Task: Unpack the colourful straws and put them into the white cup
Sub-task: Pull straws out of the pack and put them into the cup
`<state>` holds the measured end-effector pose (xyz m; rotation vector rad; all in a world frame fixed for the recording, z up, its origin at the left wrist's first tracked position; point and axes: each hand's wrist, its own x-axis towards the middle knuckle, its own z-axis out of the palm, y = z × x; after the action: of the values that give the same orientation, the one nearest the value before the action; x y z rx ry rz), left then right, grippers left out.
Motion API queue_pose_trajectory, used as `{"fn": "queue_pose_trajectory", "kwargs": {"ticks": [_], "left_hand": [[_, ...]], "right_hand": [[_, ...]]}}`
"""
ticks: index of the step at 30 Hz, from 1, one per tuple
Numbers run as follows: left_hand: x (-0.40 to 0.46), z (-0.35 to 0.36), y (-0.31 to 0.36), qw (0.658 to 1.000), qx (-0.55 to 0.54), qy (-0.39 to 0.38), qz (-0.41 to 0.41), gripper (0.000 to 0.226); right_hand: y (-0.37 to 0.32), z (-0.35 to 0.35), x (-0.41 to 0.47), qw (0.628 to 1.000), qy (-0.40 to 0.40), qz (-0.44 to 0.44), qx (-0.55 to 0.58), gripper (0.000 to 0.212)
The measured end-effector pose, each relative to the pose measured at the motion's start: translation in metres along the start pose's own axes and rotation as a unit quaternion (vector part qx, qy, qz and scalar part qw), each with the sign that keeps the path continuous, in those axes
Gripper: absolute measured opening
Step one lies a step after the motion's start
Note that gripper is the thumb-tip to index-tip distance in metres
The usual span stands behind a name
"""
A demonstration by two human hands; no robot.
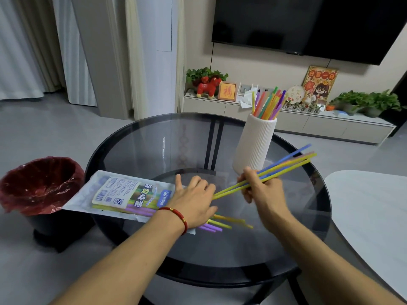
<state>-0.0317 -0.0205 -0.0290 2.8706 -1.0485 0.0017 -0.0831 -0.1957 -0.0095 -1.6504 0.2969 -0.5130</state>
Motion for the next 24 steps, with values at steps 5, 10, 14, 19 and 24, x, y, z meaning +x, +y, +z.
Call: {"fn": "queue_pose_trajectory", "kwargs": {"ticks": [5,10,14,19,24], "left_hand": [[0.000,0.007,-0.012,0.997,-0.030,-0.060,-0.025,0.048],[0.000,0.009,-0.012,0.997,-0.030,-0.063,-0.016,0.048],[-0.001,0.008,-0.011,0.997,-0.025,-0.068,-0.019,0.048],[-0.002,0.007,-0.010,0.997,-0.018,-0.071,-0.018,0.046],[0.002,0.013,-0.007,0.998,-0.026,-0.059,-0.026,0.046]], "right_hand": [[-0.049,-0.057,0.015,0.974,0.007,-0.114,-0.197,0.034],[-0.089,-0.059,0.035,0.907,-0.026,-0.202,-0.368,0.031],[-0.048,-0.033,0.036,0.863,-0.072,-0.160,-0.473,0.035],[-0.013,-0.030,0.036,0.888,-0.043,-0.162,-0.429,0.038],[0.003,-0.028,0.031,0.951,-0.065,-0.069,-0.295,0.040]]}}
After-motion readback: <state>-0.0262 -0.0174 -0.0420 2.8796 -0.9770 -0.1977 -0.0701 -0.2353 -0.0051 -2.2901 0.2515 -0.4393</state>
